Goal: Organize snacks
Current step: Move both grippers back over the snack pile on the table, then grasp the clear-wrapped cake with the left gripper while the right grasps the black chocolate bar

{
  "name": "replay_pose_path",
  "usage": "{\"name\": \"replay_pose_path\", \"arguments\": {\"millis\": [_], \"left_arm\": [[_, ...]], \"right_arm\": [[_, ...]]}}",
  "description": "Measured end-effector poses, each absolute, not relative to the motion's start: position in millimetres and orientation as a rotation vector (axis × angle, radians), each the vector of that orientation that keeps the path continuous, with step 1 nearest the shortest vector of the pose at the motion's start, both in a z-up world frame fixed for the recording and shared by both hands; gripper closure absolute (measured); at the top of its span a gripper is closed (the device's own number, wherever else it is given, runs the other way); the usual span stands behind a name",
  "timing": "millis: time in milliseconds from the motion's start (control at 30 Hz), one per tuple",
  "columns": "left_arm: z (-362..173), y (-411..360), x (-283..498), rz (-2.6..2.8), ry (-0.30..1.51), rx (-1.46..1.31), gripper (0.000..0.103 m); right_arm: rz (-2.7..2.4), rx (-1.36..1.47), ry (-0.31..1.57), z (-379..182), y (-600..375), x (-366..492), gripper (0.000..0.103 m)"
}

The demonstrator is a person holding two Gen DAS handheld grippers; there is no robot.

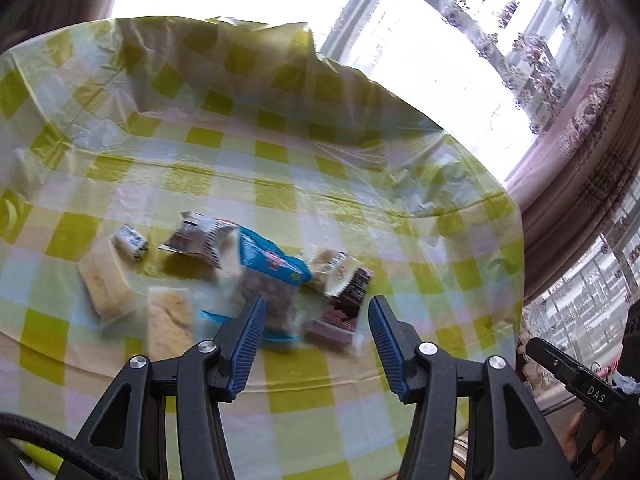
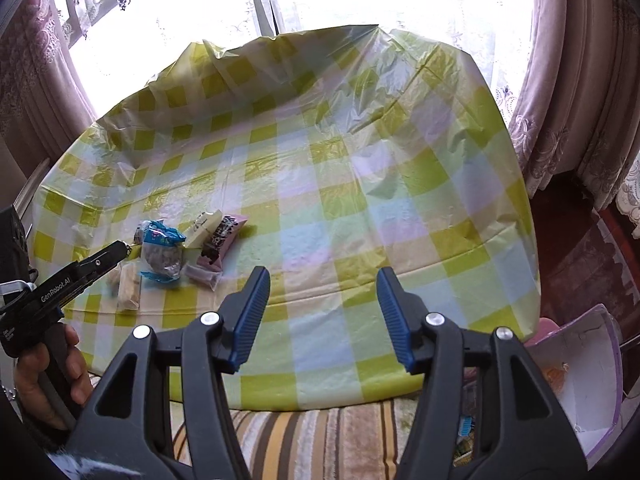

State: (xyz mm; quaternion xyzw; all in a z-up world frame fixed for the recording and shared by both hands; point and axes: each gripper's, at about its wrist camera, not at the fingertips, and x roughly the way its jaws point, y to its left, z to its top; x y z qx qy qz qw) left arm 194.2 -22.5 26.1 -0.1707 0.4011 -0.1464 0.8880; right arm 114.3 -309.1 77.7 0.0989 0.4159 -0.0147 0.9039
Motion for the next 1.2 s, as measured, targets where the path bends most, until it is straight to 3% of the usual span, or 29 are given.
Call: {"name": "replay_pose_path", "arguments": {"millis": [133, 533, 1200], "left_arm": [[19, 16, 204, -0.171, 0.829, -0.396, 0.048], [-20, 100, 228, 0.074, 0.893, -0.554, 0.048], [-40, 79, 241, 0.128, 0.948, -0.358, 0.048]], "right_arm": [[-0.007, 0.212, 0.852, 77, -292, 133, 0.038], [0.038, 0.247, 0.916, 36, -243, 184, 0.038], [0.07, 0.192, 1.01, -17, -190, 230, 0.038]]}}
